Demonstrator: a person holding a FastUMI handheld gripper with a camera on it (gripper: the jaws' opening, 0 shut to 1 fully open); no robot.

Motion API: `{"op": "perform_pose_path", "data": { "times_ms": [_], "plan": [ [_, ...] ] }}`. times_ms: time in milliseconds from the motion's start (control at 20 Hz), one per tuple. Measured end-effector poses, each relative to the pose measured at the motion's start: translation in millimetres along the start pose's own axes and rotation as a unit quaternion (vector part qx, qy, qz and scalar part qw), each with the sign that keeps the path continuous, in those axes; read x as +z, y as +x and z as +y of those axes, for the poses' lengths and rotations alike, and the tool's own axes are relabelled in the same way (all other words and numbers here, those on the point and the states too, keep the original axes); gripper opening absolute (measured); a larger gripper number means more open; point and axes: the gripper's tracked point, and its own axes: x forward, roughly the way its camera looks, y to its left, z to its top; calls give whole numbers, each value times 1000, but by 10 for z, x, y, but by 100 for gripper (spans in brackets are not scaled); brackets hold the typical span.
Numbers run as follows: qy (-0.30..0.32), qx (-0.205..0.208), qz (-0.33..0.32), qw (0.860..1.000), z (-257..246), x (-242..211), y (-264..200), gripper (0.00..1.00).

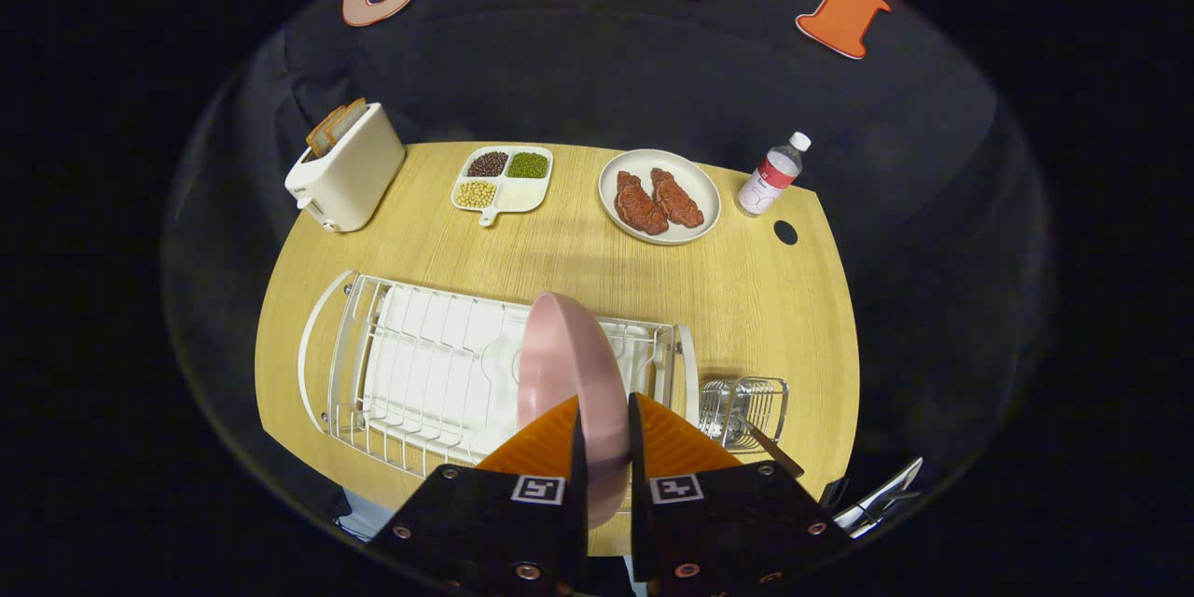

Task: Take the plate from the dish rack, then take the spoon from the basket and place it into the plate.

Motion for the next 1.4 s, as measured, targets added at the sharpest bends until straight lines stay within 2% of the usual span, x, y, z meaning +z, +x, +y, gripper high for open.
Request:
{"op": "perform_pose_path", "data": {
  "times_ms": [300,600,950,1400],
  "plan": [
    [47,49,-31,997,-121,-47,-379,17],
    [92,106,-44,989,-275,-450,-695,17],
    [135,161,-16,978,-268,-1270,-610,17],
    [126,215,1,968,-105,-2059,-484,17]
  ]
}}
